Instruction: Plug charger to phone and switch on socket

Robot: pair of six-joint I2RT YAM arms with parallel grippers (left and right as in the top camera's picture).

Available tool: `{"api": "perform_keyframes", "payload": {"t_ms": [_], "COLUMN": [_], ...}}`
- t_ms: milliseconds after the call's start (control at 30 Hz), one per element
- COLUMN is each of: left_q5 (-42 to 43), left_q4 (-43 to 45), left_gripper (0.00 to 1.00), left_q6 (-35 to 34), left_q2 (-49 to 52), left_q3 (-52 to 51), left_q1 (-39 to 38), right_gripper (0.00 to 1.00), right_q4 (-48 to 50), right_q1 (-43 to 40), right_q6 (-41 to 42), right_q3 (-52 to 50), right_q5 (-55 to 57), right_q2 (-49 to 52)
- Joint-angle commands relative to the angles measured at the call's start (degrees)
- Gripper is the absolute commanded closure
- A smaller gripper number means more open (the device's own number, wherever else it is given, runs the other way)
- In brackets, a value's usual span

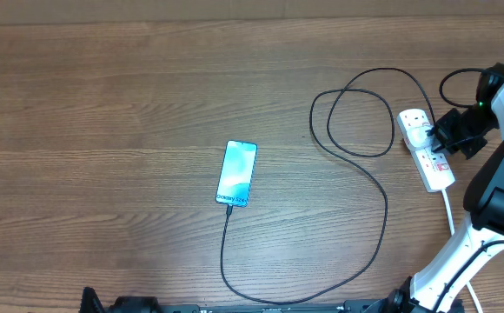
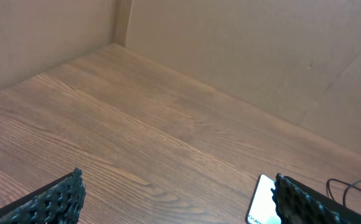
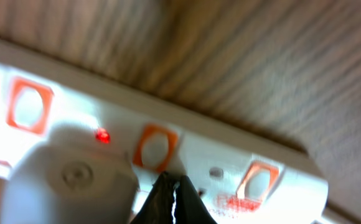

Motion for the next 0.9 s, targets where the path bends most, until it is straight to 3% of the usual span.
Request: {"api": "perform_keyframes", "payload": {"t_ms": [0,300,400,467,633,733,867], "left_q5": [-0.61,-0.61,-0.61,-0.61,-0.61,-0.61,-0.61], "left_q4": [0.04,0.04,0.02,0.04,0.02,0.04,0.04], "left_gripper": [0.0,0.0,0.0,0.0,0.01,0.0,0.01], "left_q6": [-0.35,-0.37,-0.37,-0.35,-0.35,-0.35,-0.37], "left_q2": [-0.28,-0.31,-0.31,-0.31,-0.33,-0.33,-0.33], "left_q3": [0.04,0.04,0.04,0.04,0.04,0.04,0.04], "left_q1": [0.28,0.35,0.48,1.68,3.67,3.67,3.67], "right_gripper": [0.96,0.96,0.96,0.96,0.96,0.94,0.91], "right_q4": [-2.62,-2.97,6.29,20.63,40.02,41.13,33.79], "right_q1": [0.02,0.26,0.24,0.24,0.24,0.24,0.33], "right_q6": [0.0,0.13,1.53,7.1,7.41,4.13,-0.94], "right_q3": [3.43,12.31,14.12,14.19,14.19,14.19,14.12], "right_q5": [2.23,-1.79,-9.6,-16.94,-21.27,-21.31,-21.29], "right_q2": [-4.63,-29.81,-40.04,-48.15,-57.46,-60.94,-64.06]}}
